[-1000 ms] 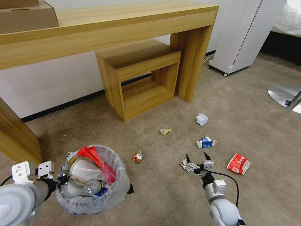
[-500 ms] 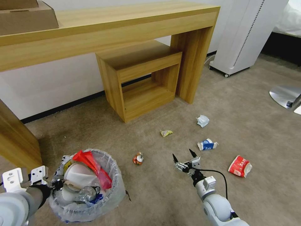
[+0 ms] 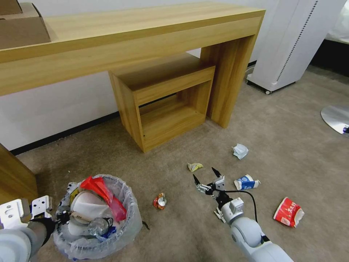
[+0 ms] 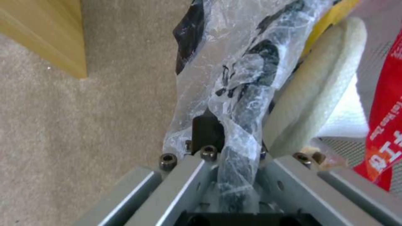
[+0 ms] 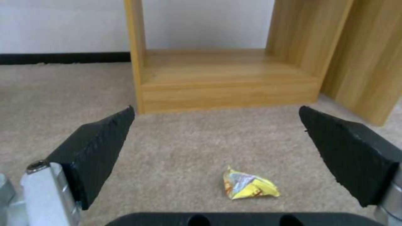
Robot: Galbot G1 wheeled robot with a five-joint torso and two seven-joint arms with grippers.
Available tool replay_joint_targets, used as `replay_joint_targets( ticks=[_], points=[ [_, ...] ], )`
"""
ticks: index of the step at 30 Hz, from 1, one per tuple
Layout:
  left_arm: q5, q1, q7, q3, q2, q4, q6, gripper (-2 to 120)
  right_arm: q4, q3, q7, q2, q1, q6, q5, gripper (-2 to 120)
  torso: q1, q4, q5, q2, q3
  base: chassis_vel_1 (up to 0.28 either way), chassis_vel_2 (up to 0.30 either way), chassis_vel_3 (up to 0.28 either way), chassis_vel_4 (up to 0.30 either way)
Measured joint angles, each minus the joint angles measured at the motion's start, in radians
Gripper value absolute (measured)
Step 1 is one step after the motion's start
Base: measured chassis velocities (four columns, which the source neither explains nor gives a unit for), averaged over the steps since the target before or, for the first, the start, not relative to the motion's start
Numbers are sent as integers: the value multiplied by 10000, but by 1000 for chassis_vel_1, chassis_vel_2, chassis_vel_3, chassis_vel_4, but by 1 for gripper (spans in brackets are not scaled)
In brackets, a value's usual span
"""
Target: Pick up the trash bin and place the garbage on the floor into it.
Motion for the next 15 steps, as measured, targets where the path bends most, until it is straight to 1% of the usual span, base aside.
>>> replay_joint_targets(
  ticks=[2,3,5,7,9,10,12,15],
  points=[
    [146,106,-25,-51,-105,-16,10,0,-58,-525,53,-276,320,-148,467,100,0,1,-2,0,-2,0,0,0,0],
    [146,106,-25,-51,-105,-16,10,0,-58,-525,53,-276,320,-148,467,100,0,1,-2,0,-2,0,0,0,0],
    [259,208,-55,-108,-208,-72,-16,0,-108,-991,116,-522,619,-308,751,100,-1,3,0,0,-2,0,0,0,0],
    [279,229,-55,-121,-236,-97,-22,0,-119,-1115,117,-583,695,-364,825,100,-1,2,0,0,-3,0,0,0,0],
    [407,408,-25,-255,-404,-206,-26,0,-307,-1662,167,-771,1004,-545,997,100,0,1,-2,0,-2,0,0,0,0],
    [495,525,2,-329,-503,-265,-17,0,-396,-1923,133,-802,1120,-576,1225,100,0,1,0,0,-2,0,0,0,0],
    [529,568,14,-349,-552,-291,-12,0,-418,-2000,68,-805,1161,-613,1304,100,-1,0,0,0,-2,0,0,0,0],
    [632,716,66,-452,-766,-363,9,0,-564,-2390,-104,-809,1433,-708,1454,100,0,2,-2,0,-2,0,0,0,0]
  ],
)
